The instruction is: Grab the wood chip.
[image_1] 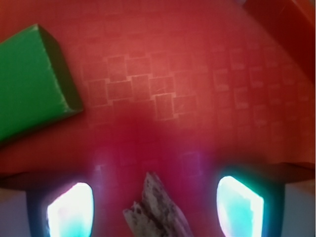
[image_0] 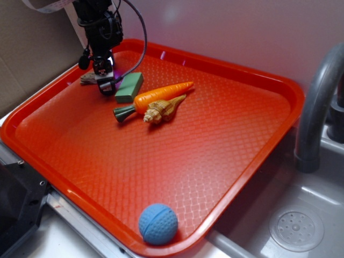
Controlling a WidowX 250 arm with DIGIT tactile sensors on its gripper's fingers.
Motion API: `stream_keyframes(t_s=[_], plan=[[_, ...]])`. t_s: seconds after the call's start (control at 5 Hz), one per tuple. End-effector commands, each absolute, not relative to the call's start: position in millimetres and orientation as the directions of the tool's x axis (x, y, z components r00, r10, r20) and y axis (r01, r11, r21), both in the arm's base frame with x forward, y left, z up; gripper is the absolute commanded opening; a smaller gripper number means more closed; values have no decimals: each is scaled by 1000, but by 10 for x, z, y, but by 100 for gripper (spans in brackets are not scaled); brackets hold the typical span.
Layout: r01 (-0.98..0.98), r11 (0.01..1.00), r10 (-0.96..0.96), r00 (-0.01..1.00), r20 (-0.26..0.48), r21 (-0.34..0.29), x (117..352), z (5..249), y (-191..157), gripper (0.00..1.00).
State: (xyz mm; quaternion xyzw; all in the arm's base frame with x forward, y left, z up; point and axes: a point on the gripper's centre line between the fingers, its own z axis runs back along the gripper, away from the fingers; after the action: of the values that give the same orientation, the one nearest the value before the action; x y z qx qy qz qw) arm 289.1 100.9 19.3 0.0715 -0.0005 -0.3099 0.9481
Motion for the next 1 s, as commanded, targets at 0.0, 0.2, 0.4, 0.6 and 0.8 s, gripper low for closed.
stream_keyframes(t_s=[0.0,0.2,0.4,0.6,0.8], plan=[[529,816,-518,848,-112,231,2823,-31,1152,100],[515,826,-503,857,-112,228,2614,16,1200,100],[517,826,-504,856,-115,226,2492,42,1218,100],[514,839,-505,857,-97,178,2381,90,1240,100],[510,840,-490,859,-145,183,2348,4,1253,100]])
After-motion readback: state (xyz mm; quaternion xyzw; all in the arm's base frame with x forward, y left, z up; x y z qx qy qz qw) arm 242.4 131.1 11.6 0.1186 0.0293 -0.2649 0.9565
